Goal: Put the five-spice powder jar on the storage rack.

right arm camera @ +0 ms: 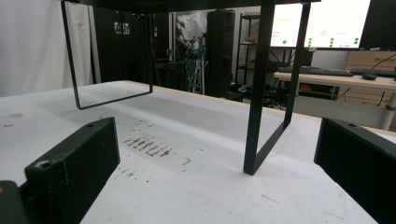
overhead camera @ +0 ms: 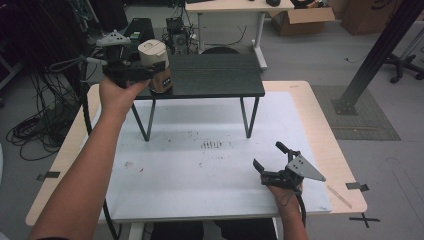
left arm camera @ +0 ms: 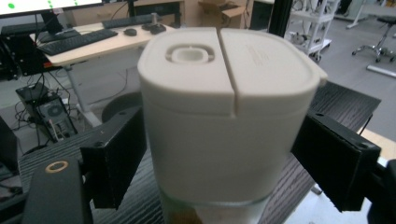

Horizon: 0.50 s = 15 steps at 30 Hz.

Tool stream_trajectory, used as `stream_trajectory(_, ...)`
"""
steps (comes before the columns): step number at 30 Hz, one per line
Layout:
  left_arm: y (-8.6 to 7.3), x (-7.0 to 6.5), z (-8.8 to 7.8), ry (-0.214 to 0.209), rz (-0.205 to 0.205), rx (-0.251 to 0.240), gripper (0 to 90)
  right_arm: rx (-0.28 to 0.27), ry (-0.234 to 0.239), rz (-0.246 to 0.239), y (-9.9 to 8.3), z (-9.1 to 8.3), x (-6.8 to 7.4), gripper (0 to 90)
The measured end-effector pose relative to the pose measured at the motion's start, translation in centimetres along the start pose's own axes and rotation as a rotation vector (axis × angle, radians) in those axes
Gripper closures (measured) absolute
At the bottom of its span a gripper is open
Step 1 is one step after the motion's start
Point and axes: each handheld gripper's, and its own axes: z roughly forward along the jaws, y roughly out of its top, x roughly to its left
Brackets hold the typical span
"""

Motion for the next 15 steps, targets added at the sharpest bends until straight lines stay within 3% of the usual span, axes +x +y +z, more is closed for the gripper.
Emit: stream_trajectory(15, -0.7, -0.3, -1.9, 0.001, -0.012, -0.023, 16.5, -0.003, 0.0, -0.001, 0.0, 0.0, 0.0, 0.0)
